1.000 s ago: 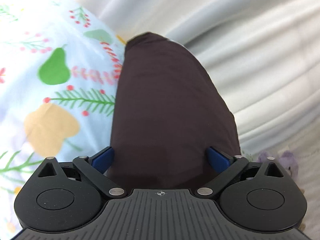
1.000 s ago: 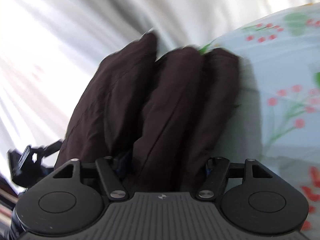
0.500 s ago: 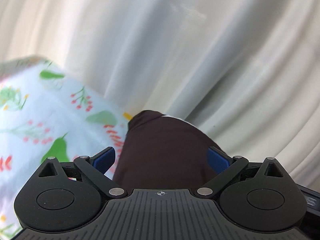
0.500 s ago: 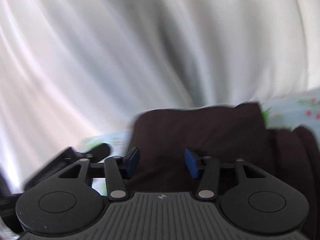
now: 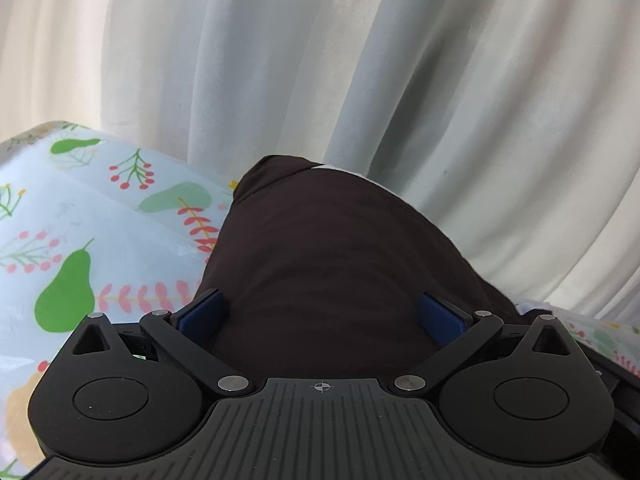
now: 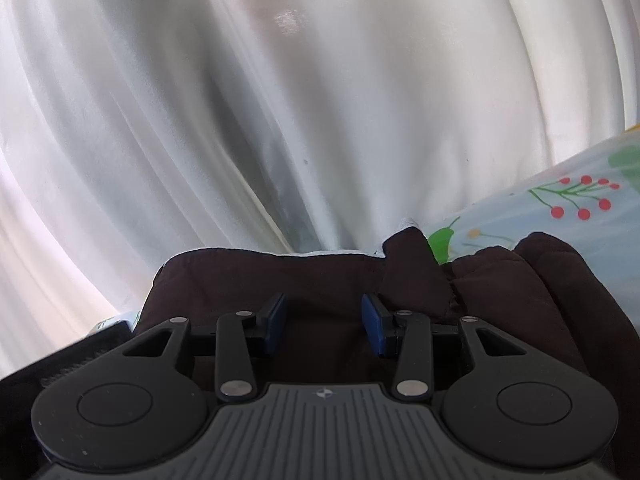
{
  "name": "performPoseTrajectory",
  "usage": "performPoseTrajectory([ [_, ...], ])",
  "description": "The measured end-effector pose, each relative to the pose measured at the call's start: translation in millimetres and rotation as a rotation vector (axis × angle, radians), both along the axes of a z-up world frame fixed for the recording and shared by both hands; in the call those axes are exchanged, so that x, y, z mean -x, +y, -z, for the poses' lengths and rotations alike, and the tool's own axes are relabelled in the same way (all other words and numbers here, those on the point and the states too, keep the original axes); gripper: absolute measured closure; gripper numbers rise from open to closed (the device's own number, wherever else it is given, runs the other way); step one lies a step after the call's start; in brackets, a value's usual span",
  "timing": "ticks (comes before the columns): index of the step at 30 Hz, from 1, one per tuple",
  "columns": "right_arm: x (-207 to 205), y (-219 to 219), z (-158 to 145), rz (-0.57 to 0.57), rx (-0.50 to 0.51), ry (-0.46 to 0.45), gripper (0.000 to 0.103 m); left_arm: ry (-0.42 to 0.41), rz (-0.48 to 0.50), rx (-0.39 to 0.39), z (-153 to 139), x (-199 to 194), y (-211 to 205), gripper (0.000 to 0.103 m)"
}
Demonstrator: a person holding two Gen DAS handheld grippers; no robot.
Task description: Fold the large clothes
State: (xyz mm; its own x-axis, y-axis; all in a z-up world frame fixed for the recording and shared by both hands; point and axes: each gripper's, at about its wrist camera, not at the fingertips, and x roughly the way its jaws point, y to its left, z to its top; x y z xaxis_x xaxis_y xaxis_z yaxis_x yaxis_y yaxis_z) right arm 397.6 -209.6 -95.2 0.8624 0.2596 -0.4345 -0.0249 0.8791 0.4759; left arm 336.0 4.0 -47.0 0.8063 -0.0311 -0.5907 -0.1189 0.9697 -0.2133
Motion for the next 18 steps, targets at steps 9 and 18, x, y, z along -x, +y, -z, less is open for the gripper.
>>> performPoseTrajectory([
  [9,75,-8,-13,0.061,0.138,-0.017,0.018,-0.028,0.021,0.075,-7,13,15,0.0],
  [18,67,-13,-3,0.074,0.099,-0.026,0.018,-0.036,0.025,0.049,-6,14,10,0.0],
])
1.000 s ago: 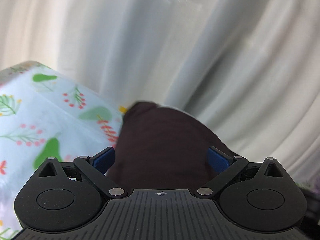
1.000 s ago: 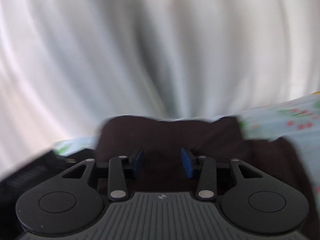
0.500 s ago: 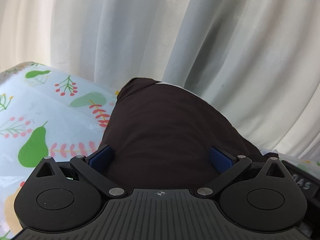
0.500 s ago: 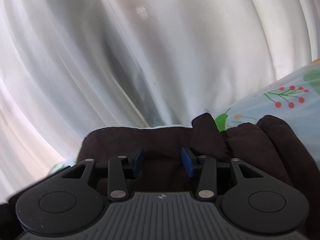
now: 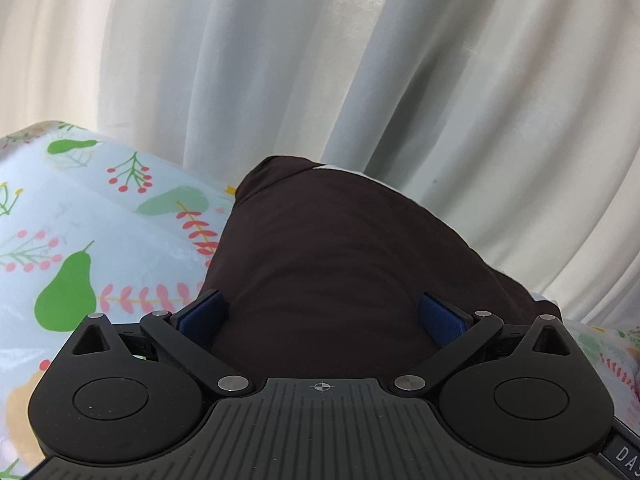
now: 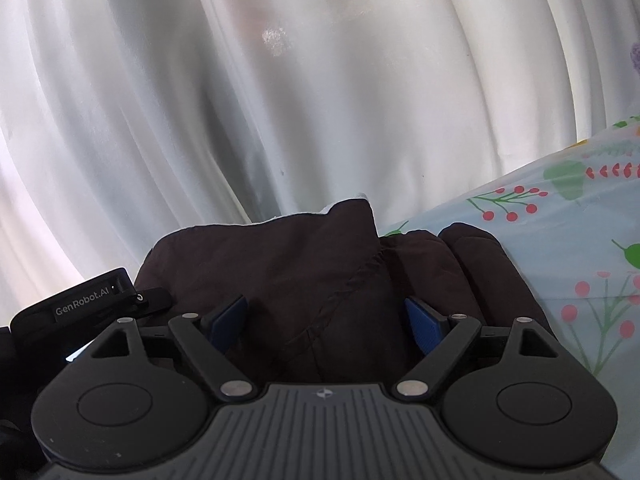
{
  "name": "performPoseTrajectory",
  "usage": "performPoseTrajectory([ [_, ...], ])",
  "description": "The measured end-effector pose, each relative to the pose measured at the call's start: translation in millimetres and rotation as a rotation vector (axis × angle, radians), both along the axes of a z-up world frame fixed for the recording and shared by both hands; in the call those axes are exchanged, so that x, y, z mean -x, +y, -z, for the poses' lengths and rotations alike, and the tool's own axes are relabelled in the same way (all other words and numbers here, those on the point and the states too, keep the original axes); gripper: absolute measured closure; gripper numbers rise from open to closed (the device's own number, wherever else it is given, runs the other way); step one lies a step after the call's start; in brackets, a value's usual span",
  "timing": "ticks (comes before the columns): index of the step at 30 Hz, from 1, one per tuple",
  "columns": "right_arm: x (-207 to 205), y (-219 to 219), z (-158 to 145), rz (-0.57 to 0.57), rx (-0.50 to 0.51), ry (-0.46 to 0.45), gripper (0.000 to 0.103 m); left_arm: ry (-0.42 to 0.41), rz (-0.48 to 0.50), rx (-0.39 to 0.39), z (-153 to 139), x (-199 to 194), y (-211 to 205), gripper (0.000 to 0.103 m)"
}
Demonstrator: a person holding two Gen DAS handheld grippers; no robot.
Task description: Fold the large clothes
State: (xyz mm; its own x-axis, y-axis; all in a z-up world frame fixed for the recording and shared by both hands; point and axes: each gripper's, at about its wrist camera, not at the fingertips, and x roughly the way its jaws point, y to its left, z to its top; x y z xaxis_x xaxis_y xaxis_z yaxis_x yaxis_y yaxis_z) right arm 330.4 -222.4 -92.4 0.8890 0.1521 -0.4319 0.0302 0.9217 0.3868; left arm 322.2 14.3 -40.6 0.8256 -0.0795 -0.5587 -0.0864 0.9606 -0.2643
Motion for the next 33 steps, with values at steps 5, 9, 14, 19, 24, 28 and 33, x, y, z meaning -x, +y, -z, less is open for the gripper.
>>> performPoseTrajectory([
  [5,3,-2,-1,-0.005,-0.025,-0.005,0.018,0.013,-0.002,-0.009,-3,2,0,0.0],
  [9,25,-5,-10,0.006,-0.034,-0.003,0.017,0.02,-0.001,0.016,-10,29,10,0.0],
  [14,92,-9,-12,-0.054,0.031,-0.043,0.016,-0.031,-0.015,0.045,-10,97,29,0.0],
  [19,160,-19,-11,-0.164,0.037,0.072,0.006,-0.016,-0.02,0.014,-5,168,42,0.0],
  [24,206,-22,-10,-0.193,0.039,0.4,0.004,0.105,0.037,-0.033,-11,236,49,0.0],
  [28,229,1,-14,-0.144,0.183,0.553,0.004,0.227,0.1,-0.14,-14,253,41,0.0],
  [33,241,29,-36,-0.153,0.257,0.554,0.004,0.238,0.103,-0.205,-31,272,42,0.0],
])
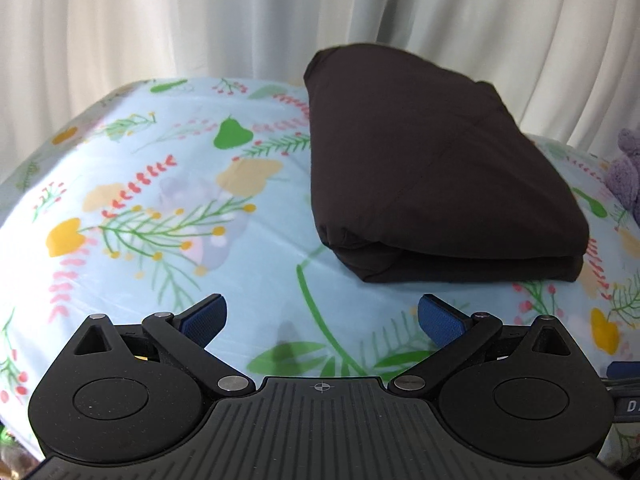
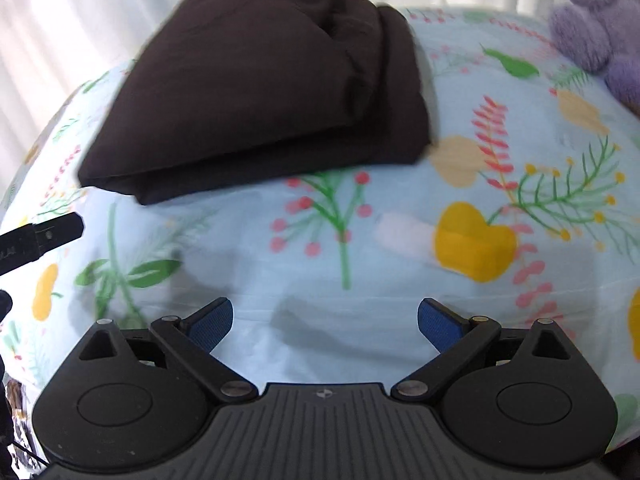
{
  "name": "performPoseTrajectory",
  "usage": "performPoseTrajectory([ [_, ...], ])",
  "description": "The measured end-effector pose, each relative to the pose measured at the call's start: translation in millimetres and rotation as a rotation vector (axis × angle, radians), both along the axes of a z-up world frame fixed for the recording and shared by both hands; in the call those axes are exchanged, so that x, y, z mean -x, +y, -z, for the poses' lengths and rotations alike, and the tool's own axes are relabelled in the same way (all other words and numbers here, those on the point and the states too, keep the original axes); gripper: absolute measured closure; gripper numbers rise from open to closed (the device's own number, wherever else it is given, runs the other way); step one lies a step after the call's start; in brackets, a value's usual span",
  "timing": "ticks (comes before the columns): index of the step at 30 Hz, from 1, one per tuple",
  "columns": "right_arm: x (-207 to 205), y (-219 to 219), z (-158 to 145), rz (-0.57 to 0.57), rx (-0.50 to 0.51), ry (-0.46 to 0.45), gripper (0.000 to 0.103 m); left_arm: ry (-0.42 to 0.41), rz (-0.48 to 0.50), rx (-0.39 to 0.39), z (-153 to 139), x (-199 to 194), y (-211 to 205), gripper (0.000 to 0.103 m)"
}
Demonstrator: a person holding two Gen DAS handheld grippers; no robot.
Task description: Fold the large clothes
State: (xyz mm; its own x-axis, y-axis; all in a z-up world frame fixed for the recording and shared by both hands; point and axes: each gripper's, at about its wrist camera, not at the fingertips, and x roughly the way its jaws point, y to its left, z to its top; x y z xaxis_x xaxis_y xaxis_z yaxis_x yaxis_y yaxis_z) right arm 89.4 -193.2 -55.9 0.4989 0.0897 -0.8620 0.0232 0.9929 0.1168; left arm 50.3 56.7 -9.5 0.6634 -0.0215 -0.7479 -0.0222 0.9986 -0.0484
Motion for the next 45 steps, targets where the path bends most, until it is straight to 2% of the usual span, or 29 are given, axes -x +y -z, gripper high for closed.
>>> performPoseTrajectory([
  [2,2,9,-13,0.006,0.027,-0.03,0.004,0.021,-0.008,-0.006,-7,6,0,0.0],
  [5,-6,18,-28,0.008,0.063,-0.017,0.004,0.047,-0.002,-0.029,-16,8,-4,0.0],
  [12,-5,23,-51,0.055,0.074,-0.079,0.004,0.031,0.037,-0.048,-30,17,-13,0.0],
  [21,-8,26,-52,0.074,0.122,-0.091,0.004,0.08,0.063,-0.016,-28,10,-16,0.0],
  [45,-21,22,-46,0.088,0.126,-0.072,0.004,0.139,0.093,-0.007,-17,-10,-27,0.0],
])
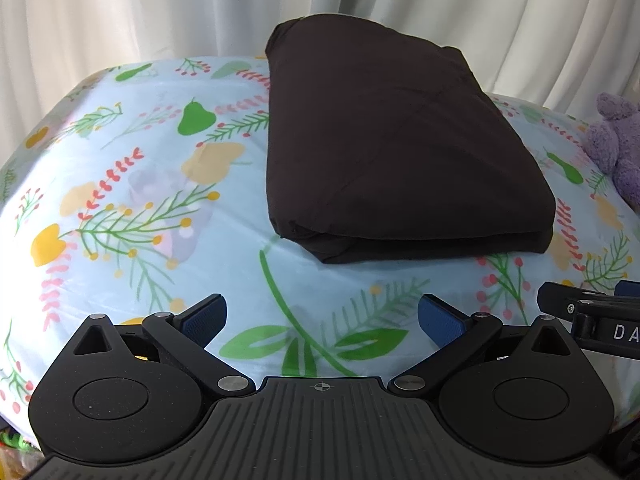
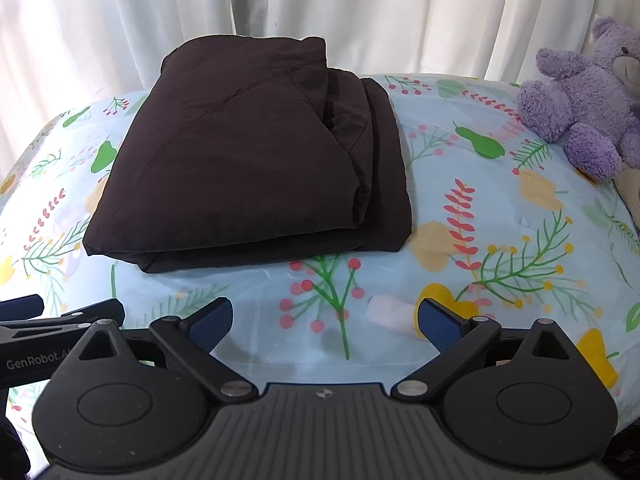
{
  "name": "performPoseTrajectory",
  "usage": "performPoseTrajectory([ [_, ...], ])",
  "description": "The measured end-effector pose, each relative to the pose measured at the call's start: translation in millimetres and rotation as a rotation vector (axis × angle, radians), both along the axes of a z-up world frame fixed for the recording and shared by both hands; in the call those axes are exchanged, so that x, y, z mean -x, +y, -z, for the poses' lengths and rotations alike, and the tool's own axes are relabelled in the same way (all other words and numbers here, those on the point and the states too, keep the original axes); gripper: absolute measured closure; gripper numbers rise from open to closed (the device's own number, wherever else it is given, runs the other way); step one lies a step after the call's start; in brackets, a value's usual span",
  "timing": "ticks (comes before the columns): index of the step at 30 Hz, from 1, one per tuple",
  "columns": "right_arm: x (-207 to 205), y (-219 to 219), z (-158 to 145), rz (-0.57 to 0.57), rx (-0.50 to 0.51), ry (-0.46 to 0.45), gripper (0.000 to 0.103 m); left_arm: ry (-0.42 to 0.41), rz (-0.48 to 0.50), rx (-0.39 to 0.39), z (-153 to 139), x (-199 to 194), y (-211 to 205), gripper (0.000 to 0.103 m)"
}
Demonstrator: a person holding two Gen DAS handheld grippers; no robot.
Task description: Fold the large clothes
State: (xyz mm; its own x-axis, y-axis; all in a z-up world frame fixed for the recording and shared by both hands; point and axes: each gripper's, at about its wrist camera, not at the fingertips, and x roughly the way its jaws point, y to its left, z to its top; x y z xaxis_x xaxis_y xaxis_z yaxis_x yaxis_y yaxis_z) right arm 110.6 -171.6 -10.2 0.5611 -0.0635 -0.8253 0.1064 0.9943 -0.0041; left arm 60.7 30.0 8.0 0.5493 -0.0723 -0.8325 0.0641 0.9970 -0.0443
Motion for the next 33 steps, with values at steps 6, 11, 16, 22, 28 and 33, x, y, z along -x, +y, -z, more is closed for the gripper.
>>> performPoseTrajectory([
  [6,-1.1,-1.6,0.2,-0.005,-0.003,0.0,0.004,0.004,0.007,-0.005,1.2,-1.5,-2.3,0.0],
  [11,-2.0,-3.3,0.6,-0.007,-0.005,0.001,0.004,0.006,0.006,-0.006,1.8,-2.2,-2.9,0.0],
  [16,-1.6,-4.8,0.3,-0.005,-0.005,0.002,0.004,0.011,0.012,-0.005,2.6,-2.8,-2.6,0.0],
  [22,-0.8,-5.4,0.0,-0.003,-0.003,0.002,0.004,0.013,0.019,-0.005,2.4,-2.5,-4.6,0.0],
  [28,1.4,-6.9,-2.1,0.001,-0.003,-0.002,0.004,0.014,0.024,-0.001,1.6,-1.7,-5.2,0.0],
  [33,2.3,-7.1,-3.9,0.0,0.001,-0.003,0.004,0.013,0.028,0.001,-0.4,-0.2,-6.8,0.0],
])
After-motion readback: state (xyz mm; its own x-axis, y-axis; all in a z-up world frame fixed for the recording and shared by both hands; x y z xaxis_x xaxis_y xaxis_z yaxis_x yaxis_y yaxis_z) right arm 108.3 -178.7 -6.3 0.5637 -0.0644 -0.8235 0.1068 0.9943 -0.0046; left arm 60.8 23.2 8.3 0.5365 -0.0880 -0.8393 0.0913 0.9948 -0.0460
